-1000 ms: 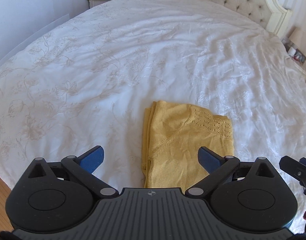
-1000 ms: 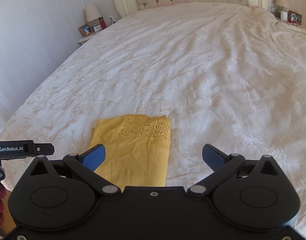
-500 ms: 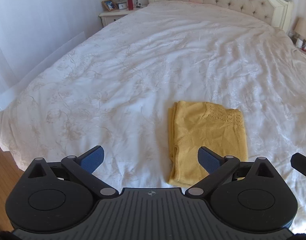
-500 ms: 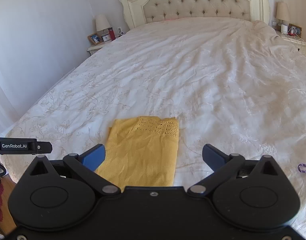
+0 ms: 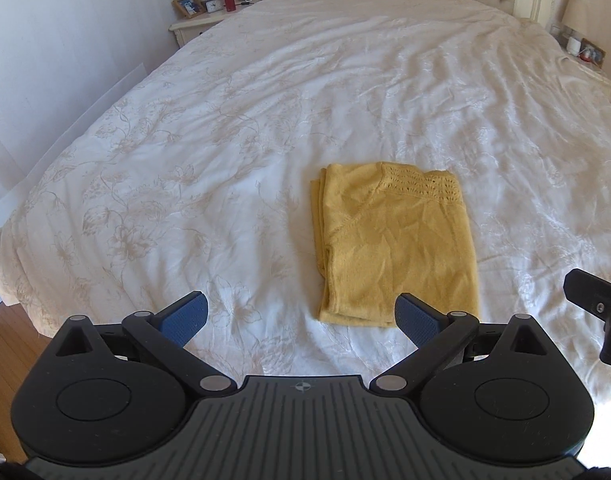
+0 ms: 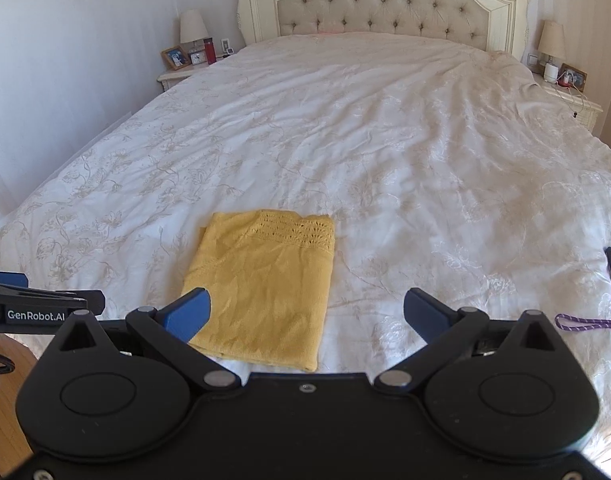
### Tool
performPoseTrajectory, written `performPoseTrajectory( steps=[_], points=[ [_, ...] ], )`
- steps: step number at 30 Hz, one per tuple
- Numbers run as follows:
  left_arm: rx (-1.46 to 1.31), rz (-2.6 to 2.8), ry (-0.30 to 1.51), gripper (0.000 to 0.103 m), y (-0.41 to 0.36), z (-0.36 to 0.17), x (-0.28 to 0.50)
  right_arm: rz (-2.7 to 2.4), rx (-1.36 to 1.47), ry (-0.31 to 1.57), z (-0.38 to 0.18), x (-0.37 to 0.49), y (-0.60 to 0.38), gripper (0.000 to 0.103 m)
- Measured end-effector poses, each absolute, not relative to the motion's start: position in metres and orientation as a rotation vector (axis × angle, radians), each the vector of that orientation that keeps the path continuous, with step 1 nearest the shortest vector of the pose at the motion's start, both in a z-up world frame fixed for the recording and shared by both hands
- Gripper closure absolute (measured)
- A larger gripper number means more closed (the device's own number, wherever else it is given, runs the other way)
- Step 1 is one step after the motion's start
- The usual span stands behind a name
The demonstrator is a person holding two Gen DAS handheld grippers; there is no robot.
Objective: Fold small clothes
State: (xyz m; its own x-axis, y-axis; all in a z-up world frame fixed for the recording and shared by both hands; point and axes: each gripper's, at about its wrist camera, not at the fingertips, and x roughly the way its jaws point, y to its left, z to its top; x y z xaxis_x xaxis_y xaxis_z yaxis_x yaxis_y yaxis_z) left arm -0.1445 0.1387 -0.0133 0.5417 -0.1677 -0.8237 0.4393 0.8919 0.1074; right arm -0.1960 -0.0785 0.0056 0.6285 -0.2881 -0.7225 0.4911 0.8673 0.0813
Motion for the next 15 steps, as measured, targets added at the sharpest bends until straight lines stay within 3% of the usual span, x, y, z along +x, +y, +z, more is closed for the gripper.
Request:
performPoseTrajectory(
  steps=[15],
  points=[
    [0.288,-0.360,1.072,0.002,0.144,-0.036,-0.155,-0.405,0.355,0.862,-0.009,-0.214,-0.080,0.001]
  ],
)
